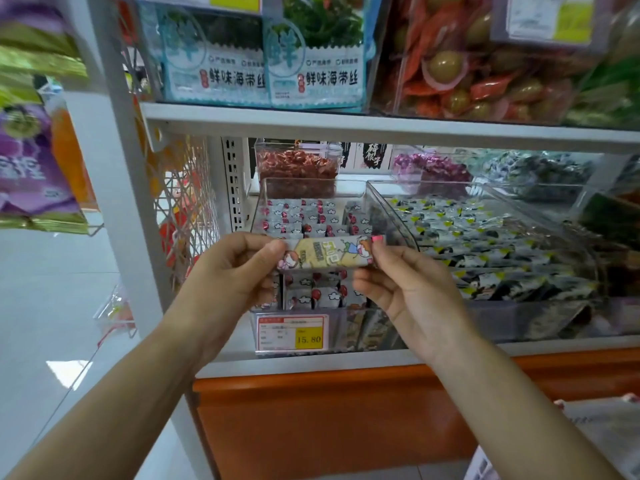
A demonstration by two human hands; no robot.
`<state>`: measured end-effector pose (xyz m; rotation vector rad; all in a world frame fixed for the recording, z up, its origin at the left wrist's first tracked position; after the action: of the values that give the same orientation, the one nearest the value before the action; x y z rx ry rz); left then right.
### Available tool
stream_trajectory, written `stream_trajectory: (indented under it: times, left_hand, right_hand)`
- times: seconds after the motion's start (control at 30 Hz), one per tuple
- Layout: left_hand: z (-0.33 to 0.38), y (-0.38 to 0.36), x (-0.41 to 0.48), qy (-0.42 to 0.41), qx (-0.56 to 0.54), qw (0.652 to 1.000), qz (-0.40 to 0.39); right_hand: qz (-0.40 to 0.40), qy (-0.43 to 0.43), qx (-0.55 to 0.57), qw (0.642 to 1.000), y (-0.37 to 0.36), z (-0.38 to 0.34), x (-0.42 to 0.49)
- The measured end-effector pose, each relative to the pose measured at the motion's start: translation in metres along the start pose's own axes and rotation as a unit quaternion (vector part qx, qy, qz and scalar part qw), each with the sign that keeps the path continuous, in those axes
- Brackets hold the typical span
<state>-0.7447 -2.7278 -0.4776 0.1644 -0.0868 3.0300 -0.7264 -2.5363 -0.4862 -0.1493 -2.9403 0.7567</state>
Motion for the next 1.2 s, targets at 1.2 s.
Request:
stream_trajectory:
  times: [1.2]
  left_hand:
    - [0.011,-0.005,-0.009,-0.032,0.109,0.993,-0.019]
  right_hand:
    - [-0.049,0.027,-0.104,0.993,0.003,-0.005,0.005]
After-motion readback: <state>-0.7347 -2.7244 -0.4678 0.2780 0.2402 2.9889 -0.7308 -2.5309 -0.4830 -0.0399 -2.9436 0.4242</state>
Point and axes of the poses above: each hand's wrist, its own x-axis towards the middle knuckle, its own y-axis out of the back of the hand, z = x × y, the point moved 6 cm from there along x, towards the middle knuckle, and after that the axes turned 2 degrees about y, right-handed, at the moved point
